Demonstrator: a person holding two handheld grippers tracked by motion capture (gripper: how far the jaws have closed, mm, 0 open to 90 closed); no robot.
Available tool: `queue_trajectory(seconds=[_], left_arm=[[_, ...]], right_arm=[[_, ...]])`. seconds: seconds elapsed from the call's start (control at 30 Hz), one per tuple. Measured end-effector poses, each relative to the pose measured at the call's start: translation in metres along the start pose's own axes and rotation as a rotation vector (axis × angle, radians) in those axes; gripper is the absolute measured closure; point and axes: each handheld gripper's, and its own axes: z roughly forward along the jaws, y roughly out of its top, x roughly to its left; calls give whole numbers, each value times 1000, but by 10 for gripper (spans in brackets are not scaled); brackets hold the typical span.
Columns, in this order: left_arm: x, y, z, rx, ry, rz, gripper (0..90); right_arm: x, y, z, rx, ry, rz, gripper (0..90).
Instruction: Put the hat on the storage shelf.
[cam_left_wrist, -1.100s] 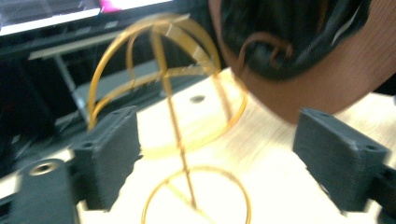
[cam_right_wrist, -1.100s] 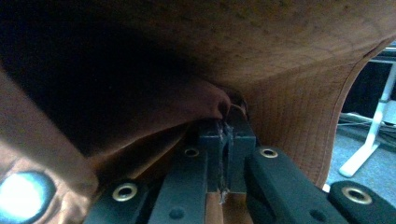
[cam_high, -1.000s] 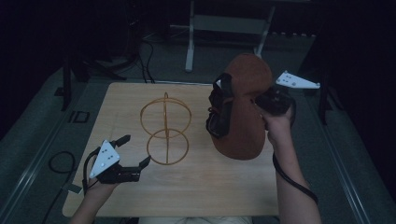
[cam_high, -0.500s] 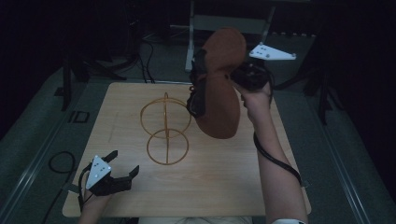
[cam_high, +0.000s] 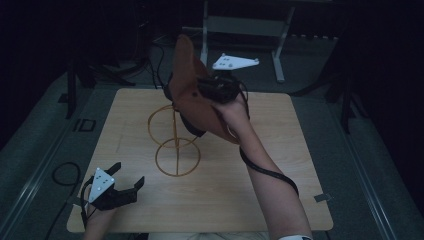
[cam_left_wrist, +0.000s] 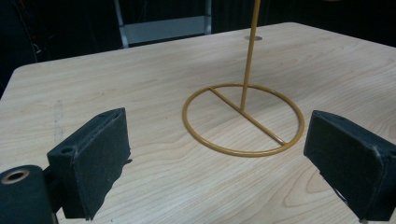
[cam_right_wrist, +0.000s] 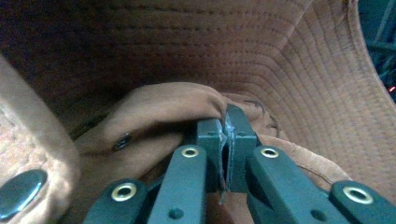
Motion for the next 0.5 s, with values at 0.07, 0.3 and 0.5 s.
queue_trajectory(seconds=[0.07, 0.3, 0.5], left_arm=[[1, 0, -1, -7, 6, -5, 77], [1, -2, 0, -4, 2, -19, 79], [4, -4, 0, -6, 2, -40, 79]], right_arm=[[4, -5, 11, 37, 19, -13, 869], [18, -17, 46, 129, 38, -28, 855], [30, -23, 64, 195, 92, -68, 579]])
